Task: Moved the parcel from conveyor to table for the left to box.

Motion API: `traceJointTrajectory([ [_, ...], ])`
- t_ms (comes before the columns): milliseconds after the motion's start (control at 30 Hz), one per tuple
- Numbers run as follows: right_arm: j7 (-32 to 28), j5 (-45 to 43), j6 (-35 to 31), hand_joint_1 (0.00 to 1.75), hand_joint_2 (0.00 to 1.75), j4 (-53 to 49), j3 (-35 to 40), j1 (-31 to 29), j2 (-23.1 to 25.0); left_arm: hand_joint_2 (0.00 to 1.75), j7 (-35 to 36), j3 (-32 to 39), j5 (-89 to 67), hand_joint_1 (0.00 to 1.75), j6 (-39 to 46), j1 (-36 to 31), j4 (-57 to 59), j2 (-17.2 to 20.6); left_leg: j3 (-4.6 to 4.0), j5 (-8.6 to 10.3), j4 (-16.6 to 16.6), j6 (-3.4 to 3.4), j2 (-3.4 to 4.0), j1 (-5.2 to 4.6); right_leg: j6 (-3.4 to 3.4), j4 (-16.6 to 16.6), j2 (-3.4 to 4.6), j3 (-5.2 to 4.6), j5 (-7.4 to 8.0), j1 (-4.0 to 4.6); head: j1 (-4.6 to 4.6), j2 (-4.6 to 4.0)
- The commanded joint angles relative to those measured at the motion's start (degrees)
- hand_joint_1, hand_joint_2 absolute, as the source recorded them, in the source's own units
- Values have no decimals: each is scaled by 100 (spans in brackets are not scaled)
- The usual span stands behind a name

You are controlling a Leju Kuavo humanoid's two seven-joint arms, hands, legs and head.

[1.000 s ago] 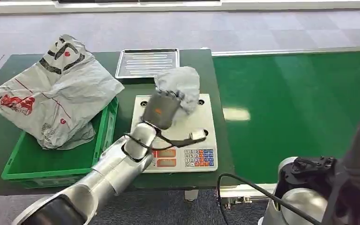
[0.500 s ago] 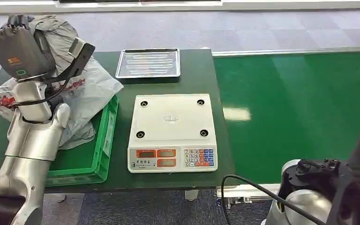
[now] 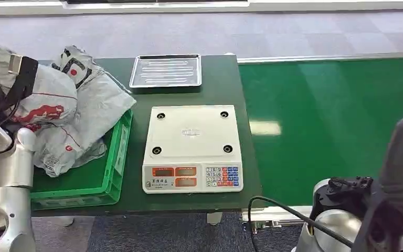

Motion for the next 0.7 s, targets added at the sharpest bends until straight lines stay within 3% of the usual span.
traceJointTrajectory([
  [33,-5,-89,-5,0,175,624,228,358,177,0,564,-1812,-87,0,-1286,239,3185,-234,48,14,-45,8,-33,-9,3,-39,-49,65,-1,-3,2,0],
  [200,-5,-84,-5,0,175,681,253,326,177,0,543,-1922,-62,0,-1872,373,3189,-311,8,1,-11,8,-16,1,9,-17,-30,31,1,4,4,0],
  [533,-5,-136,-5,0,175,801,272,288,177,0,578,-2016,-126,0,-1613,392,2955,-495,14,17,-18,17,-55,-13,18,-22,-81,50,5,-7,0,0],
  [633,-5,-142,-5,0,175,839,237,303,177,0,493,-1860,-39,0,-1265,429,2800,-504,10,25,-12,22,-61,-14,20,-15,-83,47,4,-8,2,2],
  [700,-5,-124,-5,0,175,794,121,342,177,0,286,-1469,249,0,13,467,2399,-567,8,30,-19,21,-56,-13,19,-23,-82,44,13,-8,2,0],
])
